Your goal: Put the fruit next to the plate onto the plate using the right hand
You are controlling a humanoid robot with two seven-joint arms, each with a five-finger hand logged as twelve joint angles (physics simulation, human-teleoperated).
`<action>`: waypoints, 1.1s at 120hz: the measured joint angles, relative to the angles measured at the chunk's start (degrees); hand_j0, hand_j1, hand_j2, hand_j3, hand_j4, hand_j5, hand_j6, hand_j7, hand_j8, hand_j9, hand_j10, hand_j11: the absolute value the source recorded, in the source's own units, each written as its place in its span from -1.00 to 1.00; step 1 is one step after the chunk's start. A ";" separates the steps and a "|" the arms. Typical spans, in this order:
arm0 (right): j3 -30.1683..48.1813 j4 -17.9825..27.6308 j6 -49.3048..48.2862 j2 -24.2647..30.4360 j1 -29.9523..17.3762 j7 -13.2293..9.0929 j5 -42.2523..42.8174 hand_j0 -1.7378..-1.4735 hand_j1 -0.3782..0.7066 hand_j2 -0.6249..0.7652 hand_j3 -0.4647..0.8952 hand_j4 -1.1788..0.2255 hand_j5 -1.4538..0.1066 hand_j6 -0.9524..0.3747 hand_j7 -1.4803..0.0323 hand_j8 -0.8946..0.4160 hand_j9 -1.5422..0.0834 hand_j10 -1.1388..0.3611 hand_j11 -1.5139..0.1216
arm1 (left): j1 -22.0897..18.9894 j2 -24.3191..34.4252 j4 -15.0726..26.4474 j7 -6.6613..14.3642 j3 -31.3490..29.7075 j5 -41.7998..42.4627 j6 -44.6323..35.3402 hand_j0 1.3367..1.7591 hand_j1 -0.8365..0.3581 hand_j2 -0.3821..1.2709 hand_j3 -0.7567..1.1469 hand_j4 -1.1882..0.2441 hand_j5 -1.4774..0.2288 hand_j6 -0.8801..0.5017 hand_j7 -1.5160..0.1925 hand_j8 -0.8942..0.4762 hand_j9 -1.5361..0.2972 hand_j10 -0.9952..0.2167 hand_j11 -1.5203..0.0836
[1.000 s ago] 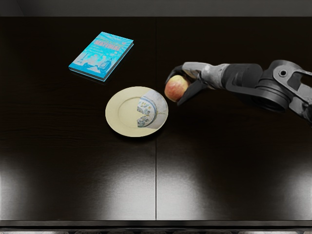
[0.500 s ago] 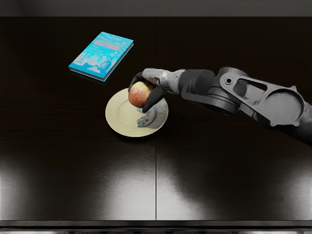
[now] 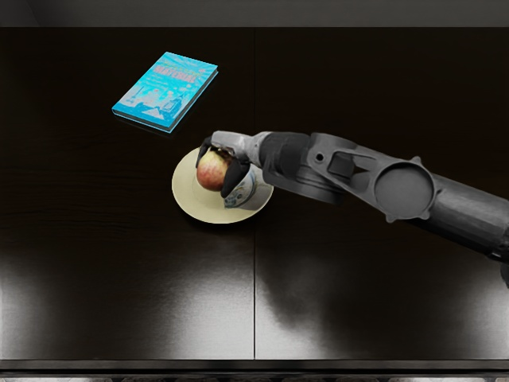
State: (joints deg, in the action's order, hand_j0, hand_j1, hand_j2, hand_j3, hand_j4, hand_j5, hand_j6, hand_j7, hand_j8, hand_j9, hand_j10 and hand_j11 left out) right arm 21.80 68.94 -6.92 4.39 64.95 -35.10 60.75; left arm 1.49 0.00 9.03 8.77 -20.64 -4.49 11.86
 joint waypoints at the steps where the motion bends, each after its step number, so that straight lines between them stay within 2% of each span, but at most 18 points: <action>1: 0.00 -0.03 0.00 -0.02 0.00 0.00 0.02 -0.24 0.36 0.28 -0.32 0.26 -0.38 0.17 -0.26 0.08 -0.29 -0.09 -0.35 | 0.00 0.00 0.00 -0.01 0.00 0.00 0.00 0.52 0.52 -0.48 -0.21 0.33 0.38 -0.06 0.42 -0.04 0.34 0.26 0.52; 15: 0.03 -0.40 0.33 -0.14 0.00 0.05 0.10 -0.29 0.25 0.12 -0.32 0.15 -0.20 0.05 -0.10 -0.05 -0.12 -0.18 -0.17 | 0.00 0.00 0.00 0.00 0.00 0.00 0.00 0.52 0.52 -0.48 -0.21 0.33 0.38 -0.06 0.42 -0.04 0.34 0.26 0.52; 27: 0.06 -0.65 0.48 -0.16 -0.06 0.08 -0.13 -0.33 0.10 0.00 -0.32 0.15 -0.03 -0.02 0.06 -0.11 0.05 -0.10 0.00 | 0.00 0.00 0.01 -0.01 -0.01 0.00 0.00 0.52 0.52 -0.48 -0.21 0.33 0.38 -0.06 0.42 -0.03 0.35 0.26 0.52; 49: 0.15 -0.80 0.53 -0.10 -0.16 0.09 -0.58 -0.37 -0.16 -0.11 -0.32 0.23 0.22 0.00 0.31 -0.08 0.29 0.05 0.24 | 0.00 0.00 -0.01 -0.01 -0.01 0.00 0.00 0.52 0.52 -0.48 -0.21 0.33 0.38 -0.06 0.42 -0.04 0.34 0.26 0.52; 69: 0.62 -0.71 0.41 0.10 -0.18 0.10 -0.99 -0.39 -0.31 -0.14 -0.32 0.29 0.37 0.05 0.45 -0.03 0.42 0.11 0.38 | 0.00 0.00 0.00 -0.01 -0.01 0.00 0.00 0.52 0.52 -0.48 -0.20 0.33 0.38 -0.06 0.42 -0.04 0.34 0.26 0.52; 73: 0.74 -0.65 0.35 0.20 -0.18 0.10 -1.38 -0.39 -0.34 -0.14 -0.32 0.31 0.39 0.06 0.47 -0.02 0.45 0.19 0.40 | 0.00 0.00 0.01 -0.01 -0.01 0.00 0.00 0.52 0.52 -0.48 -0.20 0.33 0.38 -0.06 0.42 -0.04 0.34 0.26 0.52; 105: 3.51 1.11 -0.46 3.05 -0.11 0.18 -9.70 -0.39 -0.67 -0.13 -0.32 0.51 0.65 0.26 0.74 0.18 0.70 0.36 0.65 | 0.00 0.00 0.01 -0.01 -0.01 0.00 0.00 0.52 0.52 -0.48 -0.20 0.33 0.38 -0.06 0.42 -0.03 0.35 0.26 0.52; 132: 8.03 3.26 -5.22 7.50 -0.82 2.22 -21.61 -0.40 -0.79 -0.12 -0.32 0.58 0.74 0.33 0.84 0.26 0.78 0.43 0.74 | 0.00 0.00 0.01 -0.02 -0.01 0.00 0.00 0.52 0.52 -0.48 -0.20 0.33 0.38 -0.06 0.42 -0.04 0.34 0.26 0.52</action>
State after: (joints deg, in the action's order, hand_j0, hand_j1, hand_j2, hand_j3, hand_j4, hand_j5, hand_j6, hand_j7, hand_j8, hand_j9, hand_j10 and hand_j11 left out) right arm 29.82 72.20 -12.14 11.90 64.13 -32.87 39.14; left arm 1.49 0.00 9.04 8.75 -20.65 -4.48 11.86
